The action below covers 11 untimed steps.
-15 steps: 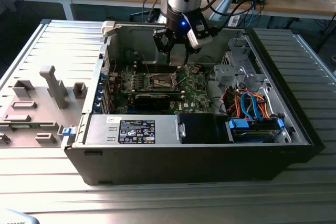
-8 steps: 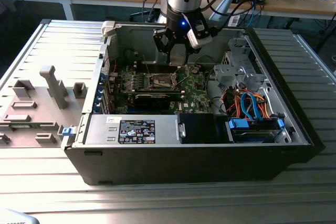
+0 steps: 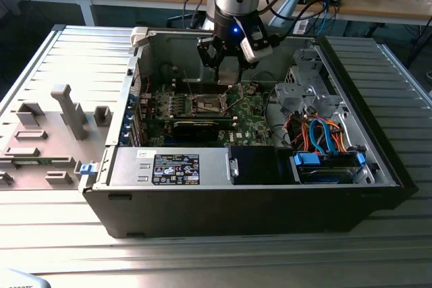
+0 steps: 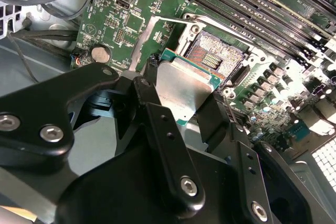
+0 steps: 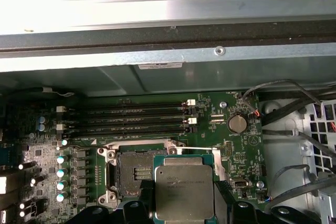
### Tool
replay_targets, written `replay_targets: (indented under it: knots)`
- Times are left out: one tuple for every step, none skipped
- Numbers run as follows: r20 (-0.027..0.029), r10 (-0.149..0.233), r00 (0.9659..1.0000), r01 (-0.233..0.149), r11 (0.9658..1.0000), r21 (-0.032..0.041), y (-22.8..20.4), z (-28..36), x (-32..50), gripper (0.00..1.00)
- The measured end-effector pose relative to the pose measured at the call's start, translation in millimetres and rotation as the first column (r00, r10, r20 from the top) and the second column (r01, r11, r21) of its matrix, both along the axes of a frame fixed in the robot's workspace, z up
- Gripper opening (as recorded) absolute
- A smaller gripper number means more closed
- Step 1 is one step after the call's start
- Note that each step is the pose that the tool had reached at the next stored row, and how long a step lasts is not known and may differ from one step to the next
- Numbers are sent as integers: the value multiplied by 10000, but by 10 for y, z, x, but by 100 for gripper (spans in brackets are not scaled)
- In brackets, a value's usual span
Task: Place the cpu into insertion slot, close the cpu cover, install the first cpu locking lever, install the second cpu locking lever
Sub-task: 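Place the cpu into insertion slot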
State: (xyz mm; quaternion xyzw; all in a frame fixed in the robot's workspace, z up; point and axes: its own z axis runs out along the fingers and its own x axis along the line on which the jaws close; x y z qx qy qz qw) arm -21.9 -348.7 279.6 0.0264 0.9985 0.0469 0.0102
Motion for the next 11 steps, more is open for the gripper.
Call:
replay_targets:
  knots:
    - [0,-6,10000,6,10000,0,0,0,0,54]
    - [1,-11,10000,11,10000,0,0,0,0,54]
    - [0,-14,10000,14,10000,0,0,0,0,54]
    - [0,-18,10000,18,10000,0,0,0,0,54]
    - [0,-22,10000,22,10000,0,0,0,0,54]
    - [0,-31,10000,31,10000,0,0,0,0,54]
    - [0,-38,10000,38,10000,0,0,0,0,54]
    - [0,-44,10000,44,10000,0,0,0,0,54]
    - [1,-47,10000,47,10000,0,0,0,0,54]
    - [0,-50,10000,50,10000,0,0,0,0,54]
    - [0,-56,10000,56,10000,0,0,0,0,54]
